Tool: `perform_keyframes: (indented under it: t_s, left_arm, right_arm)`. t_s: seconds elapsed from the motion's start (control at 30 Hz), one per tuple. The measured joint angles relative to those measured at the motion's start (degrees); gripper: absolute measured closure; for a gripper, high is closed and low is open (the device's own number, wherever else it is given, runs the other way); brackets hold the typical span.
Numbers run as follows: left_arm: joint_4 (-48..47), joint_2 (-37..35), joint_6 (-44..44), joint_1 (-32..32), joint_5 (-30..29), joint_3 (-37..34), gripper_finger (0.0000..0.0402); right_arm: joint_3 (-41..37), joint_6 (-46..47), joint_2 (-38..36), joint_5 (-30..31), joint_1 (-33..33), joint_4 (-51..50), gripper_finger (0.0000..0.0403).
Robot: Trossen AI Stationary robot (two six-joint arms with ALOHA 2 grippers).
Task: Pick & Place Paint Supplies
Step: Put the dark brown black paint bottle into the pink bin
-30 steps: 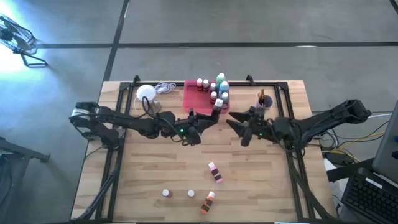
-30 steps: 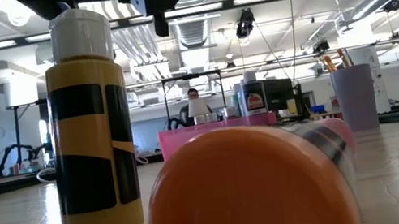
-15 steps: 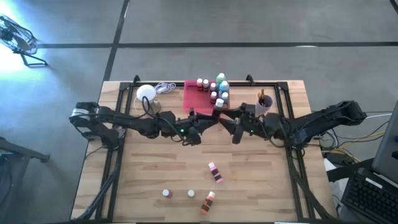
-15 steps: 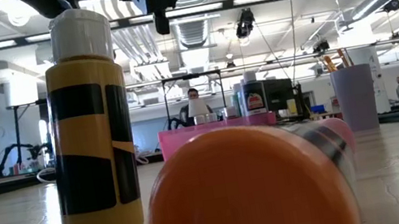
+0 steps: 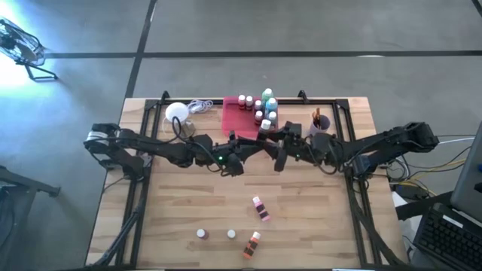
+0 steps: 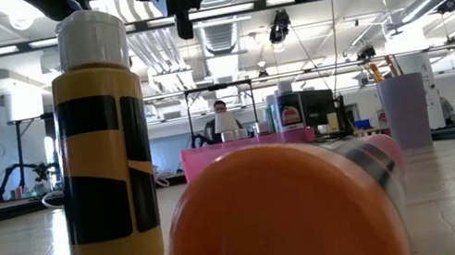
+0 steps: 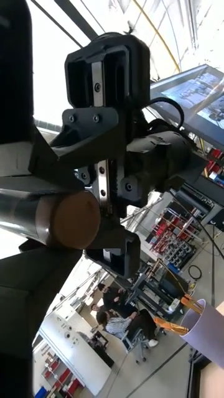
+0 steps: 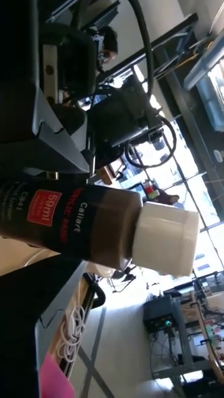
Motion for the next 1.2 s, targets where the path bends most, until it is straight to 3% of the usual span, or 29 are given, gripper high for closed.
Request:
perform_keyframes:
  t_s: [0.4,0.6,0.87,1.2]
  left_arm:
    - [-0.18,0.00,-0.12,0.02,0.26,0.00,0.0275]
    - [-1.92,0.00,-9.35,0.04,1.85,0.00,0.0265]
    - [-2.02,-0.02,-38.05,-0.13,3.26,-0.02,0.0212]
    - [-3.60,-2.42,-94.28,1.83,4.17,-1.01,0.0174]
  right_arm:
    - [-0.03,-0.86,-0.01,-0.19,-0.15,-0.10,0.0268]
    - [-0.11,-1.77,-0.02,-1.38,-0.19,-0.77,0.0276]
    - [-0.09,-7.84,-3.24,-2.58,-0.20,-3.00,0.0279]
    - [0.00,-10.71,-12.18,-2.65,0.36,-25.81,0.0275]
